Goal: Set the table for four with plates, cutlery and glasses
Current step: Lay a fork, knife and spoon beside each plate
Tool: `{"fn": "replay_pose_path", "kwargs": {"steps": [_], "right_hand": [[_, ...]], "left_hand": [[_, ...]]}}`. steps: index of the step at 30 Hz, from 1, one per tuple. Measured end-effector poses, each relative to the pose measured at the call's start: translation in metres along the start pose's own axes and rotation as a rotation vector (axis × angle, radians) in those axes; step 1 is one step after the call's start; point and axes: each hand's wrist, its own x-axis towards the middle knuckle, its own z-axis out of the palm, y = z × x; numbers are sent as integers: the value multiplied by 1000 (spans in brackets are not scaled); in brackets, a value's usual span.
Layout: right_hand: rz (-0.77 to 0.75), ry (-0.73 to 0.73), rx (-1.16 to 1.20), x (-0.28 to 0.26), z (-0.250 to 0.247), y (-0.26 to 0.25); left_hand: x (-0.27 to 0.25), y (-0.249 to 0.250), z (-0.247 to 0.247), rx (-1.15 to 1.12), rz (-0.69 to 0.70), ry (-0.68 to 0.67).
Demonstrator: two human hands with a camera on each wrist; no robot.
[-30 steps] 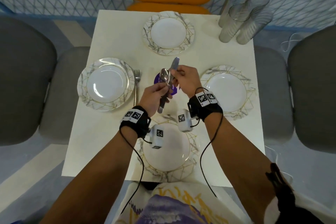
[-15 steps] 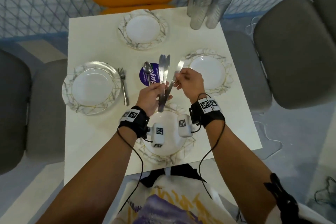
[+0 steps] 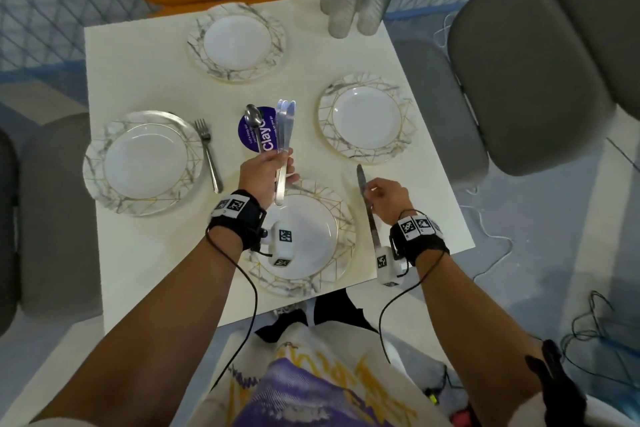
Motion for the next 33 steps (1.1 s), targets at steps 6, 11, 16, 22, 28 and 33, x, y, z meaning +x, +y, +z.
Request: {"fn": "replay_pose_path", "kwargs": {"steps": [6,11,16,22,28,33], "right_hand": [[3,21,-156,0,14,10],[21,101,-150,2,22,15],[93,97,-179,5,22,15],[67,113,-264,-1,17,4],[30,111,-256,-10,13,-5],[57,107,-237,-11,15,-3]], "left_hand": [[3,-1,7,-6,-10,-4],[5,-1,11,-4,-15,-2],[7,-1,12,5,-7,12],[9,-1,10,-12,-21,9],[11,-1,10,-28,-30,3],[11,0,9,-39,-39,-13]]}}
